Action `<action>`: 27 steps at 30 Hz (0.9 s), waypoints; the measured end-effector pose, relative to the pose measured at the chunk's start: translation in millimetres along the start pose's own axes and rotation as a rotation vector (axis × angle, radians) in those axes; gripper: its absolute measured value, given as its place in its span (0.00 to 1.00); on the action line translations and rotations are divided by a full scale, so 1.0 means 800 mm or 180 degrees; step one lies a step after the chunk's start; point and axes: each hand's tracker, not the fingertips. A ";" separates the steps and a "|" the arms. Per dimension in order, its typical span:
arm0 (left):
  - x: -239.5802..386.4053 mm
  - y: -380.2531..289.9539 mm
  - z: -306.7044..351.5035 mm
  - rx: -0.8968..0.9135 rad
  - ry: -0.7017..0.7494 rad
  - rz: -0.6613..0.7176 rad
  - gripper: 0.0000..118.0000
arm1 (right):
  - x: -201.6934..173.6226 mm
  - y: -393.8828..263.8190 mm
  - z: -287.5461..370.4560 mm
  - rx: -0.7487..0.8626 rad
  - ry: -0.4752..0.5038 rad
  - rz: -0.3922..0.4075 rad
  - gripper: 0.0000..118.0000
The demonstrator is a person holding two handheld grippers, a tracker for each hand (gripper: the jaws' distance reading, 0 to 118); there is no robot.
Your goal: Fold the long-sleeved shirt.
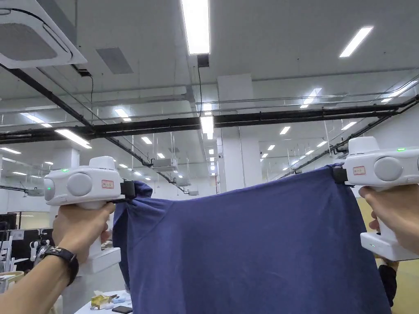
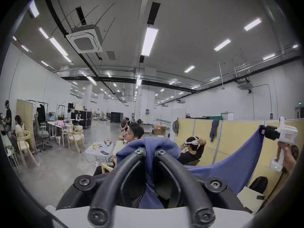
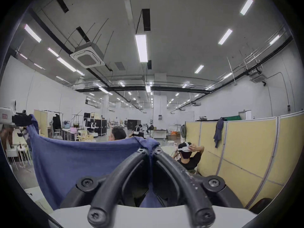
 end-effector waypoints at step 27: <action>-0.040 -0.017 -0.166 -0.0097 0.0116 -0.0103 0.06 | -0.017 -0.032 -0.174 -0.0076 -0.0115 0.0314 0.03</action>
